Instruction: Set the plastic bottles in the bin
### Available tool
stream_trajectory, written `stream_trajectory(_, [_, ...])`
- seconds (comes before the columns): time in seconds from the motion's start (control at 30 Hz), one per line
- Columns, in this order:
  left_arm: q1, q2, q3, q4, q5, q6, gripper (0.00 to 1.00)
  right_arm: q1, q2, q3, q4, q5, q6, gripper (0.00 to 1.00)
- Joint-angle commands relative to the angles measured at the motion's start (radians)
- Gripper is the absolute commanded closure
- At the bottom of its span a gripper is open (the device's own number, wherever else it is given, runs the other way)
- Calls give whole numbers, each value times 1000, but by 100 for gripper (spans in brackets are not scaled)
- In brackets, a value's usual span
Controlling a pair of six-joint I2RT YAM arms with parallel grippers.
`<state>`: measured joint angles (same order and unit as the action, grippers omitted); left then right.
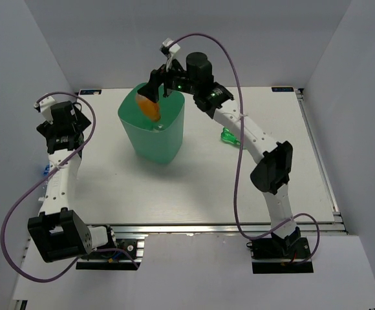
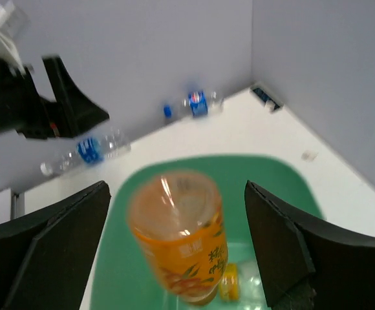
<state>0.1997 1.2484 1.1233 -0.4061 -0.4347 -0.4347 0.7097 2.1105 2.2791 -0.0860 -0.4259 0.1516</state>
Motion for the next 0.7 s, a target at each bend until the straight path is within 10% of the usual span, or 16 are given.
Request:
stream_trajectory(0.0, [6,42,39,13,4,113,2,-3,-23,58,3,16,8,11])
stream_trajectory(0.33, [12,195,184,-97,-151,119,2,-6,-303,-62,-112,192,-259,11])
stream_trajectory(0.67, [218,296,85,-294,-87,-503,2,-147,-716,-725,-1,404,-242,11])
